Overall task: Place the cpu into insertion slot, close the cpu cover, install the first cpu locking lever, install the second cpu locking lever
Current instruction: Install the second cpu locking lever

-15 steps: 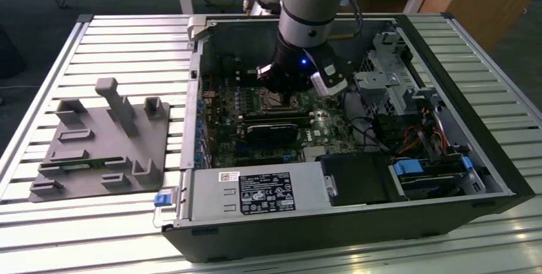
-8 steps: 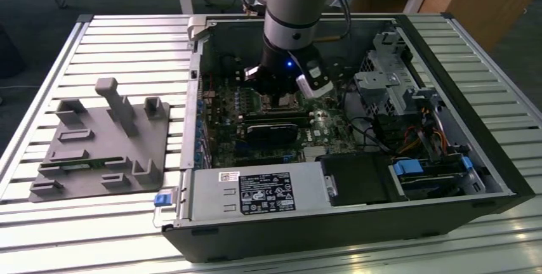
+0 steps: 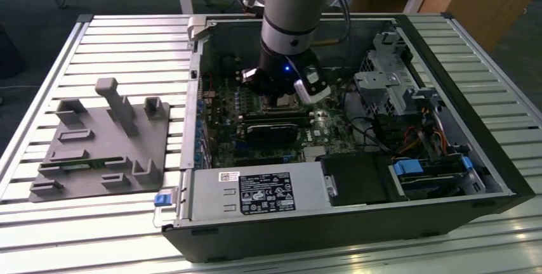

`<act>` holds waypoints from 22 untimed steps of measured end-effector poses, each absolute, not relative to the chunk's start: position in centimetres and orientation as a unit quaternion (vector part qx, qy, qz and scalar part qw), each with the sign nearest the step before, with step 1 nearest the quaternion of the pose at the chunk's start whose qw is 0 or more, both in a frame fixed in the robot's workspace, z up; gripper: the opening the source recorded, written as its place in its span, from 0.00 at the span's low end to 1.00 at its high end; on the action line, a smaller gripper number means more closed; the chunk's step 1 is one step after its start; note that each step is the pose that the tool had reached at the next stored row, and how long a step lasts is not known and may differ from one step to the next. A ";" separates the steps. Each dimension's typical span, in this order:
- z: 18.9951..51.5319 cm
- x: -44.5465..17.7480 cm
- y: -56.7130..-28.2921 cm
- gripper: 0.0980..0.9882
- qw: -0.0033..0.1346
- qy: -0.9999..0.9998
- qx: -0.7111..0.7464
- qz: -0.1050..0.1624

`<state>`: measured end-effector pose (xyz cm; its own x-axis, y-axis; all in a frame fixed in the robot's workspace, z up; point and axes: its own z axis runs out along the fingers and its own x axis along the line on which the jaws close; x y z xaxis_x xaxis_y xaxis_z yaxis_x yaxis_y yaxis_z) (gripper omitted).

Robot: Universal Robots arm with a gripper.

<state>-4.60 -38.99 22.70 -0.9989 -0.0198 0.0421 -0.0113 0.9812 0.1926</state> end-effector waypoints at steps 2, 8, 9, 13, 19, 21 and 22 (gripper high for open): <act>22.7 -4.8 -39.2 0.01 0.022 -0.995 0.008 -0.100; 22.3 -5.0 -39.6 0.01 0.022 -0.995 0.008 -0.101; 22.1 -5.1 -39.6 0.01 0.022 -0.995 0.008 -0.101; 21.4 -5.3 -39.6 0.01 0.022 -0.995 0.007 -0.101; 21.0 -5.4 -39.7 0.01 0.022 -0.994 0.007 -0.107; 21.0 -5.5 -39.9 0.01 0.022 -0.993 0.007 -0.113; 21.0 -5.6 -40.1 0.01 0.022 -0.993 0.007 -0.116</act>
